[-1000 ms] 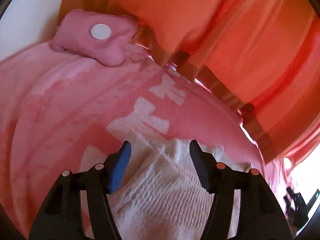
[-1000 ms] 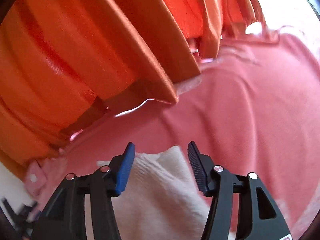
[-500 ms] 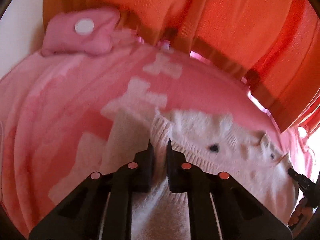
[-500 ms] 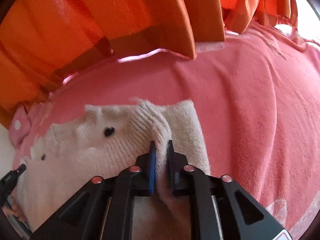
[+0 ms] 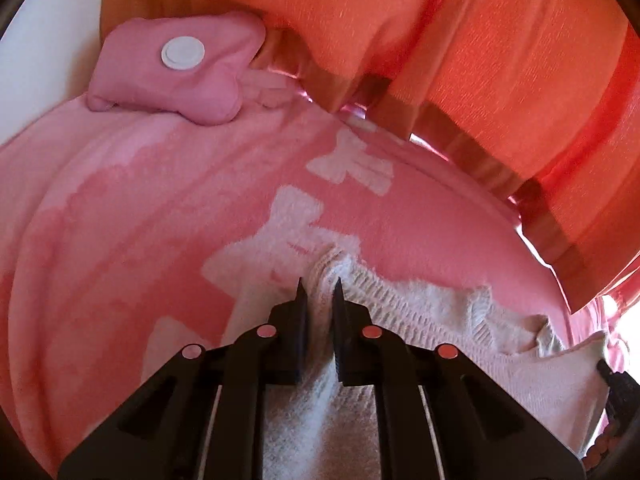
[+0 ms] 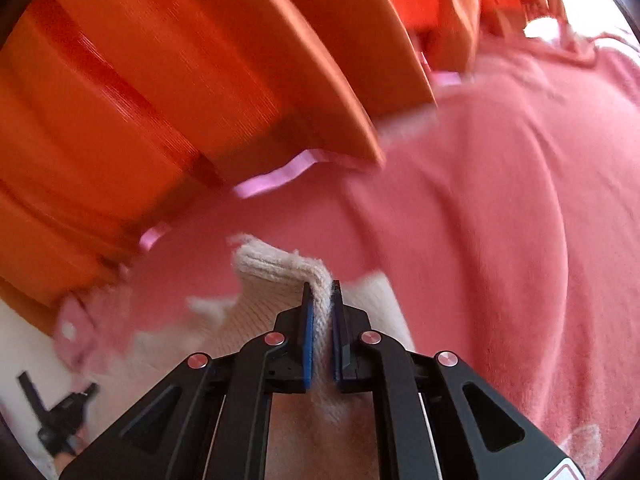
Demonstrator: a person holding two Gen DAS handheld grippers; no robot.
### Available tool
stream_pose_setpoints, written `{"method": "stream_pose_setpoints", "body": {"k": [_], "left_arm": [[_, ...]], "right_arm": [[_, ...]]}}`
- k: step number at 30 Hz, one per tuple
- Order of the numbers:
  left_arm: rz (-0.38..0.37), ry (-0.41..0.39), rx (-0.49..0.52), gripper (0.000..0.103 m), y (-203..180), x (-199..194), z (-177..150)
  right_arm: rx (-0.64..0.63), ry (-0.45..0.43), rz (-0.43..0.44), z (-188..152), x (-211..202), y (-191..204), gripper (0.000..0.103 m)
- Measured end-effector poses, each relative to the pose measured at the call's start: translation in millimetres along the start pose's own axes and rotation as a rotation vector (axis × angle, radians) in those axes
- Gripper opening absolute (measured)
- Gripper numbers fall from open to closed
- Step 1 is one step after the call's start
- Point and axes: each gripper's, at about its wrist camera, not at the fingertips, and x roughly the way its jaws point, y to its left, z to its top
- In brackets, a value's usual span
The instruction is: Fold small clothes
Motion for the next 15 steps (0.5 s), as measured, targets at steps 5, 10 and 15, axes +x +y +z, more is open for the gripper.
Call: {"method": "stream_pose_setpoints", "body": {"k": [5, 10, 15], "left_arm": [[0.005, 0.068, -0.004, 0.011, 2, 16, -7], [0.002, 0.001, 0.059, 0.018, -20, -31, -7], [-0.212, 0.003, 0.183, 0.047, -69, -90, -49]], "right_arm": [[0.042, 0.127, -0.047, -8, 28, -18, 0.007], [-0.036, -0.081, -0.104, -15, -38, 10, 0.020], [-0.269, 0.112, 0.202, -75, -52, 104, 0.020]]}}
